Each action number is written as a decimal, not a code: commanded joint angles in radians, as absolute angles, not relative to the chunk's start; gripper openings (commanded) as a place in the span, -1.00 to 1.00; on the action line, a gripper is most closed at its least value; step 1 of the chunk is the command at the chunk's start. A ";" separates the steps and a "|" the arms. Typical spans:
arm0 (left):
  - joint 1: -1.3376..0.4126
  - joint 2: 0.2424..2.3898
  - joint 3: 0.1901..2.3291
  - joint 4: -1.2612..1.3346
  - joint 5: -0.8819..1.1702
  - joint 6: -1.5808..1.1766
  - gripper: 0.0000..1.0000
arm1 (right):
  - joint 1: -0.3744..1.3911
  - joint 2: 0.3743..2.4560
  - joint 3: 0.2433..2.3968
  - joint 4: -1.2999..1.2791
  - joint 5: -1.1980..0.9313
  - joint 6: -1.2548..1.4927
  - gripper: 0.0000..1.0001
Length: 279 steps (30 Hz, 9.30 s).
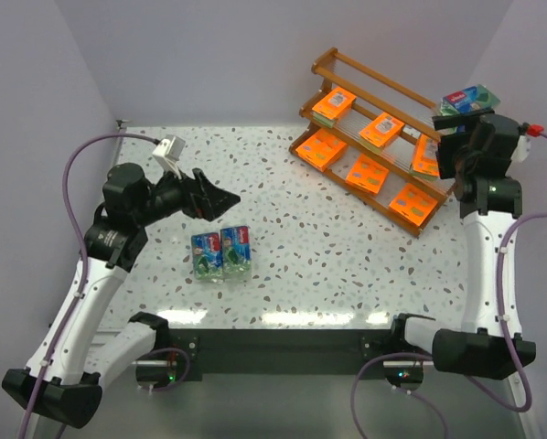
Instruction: Place and organize the cleaning sponges onto the shelf
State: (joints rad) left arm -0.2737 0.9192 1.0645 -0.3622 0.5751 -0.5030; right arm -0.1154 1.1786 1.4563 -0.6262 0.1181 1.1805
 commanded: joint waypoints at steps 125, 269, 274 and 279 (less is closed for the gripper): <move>-0.199 1.005 0.945 -0.179 0.704 -0.492 1.00 | -0.460 1.394 1.787 -0.854 -0.249 0.897 0.13; -0.074 0.799 0.879 -0.584 0.143 -0.592 1.00 | 0.888 1.328 1.019 -0.236 -0.045 1.055 0.35; -0.074 0.753 0.879 -0.610 0.124 -0.612 1.00 | 1.018 1.587 1.087 -0.114 -0.038 1.095 0.35; -0.074 0.707 0.884 -0.661 0.106 -0.615 1.00 | 1.040 1.738 1.166 -0.038 -0.092 1.158 0.35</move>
State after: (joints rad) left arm -0.0795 0.7368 0.8589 -0.6247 0.1352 -0.5926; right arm 1.0409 1.6997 1.0992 -0.1677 -0.0914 1.0958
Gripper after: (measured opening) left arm 0.997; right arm 0.673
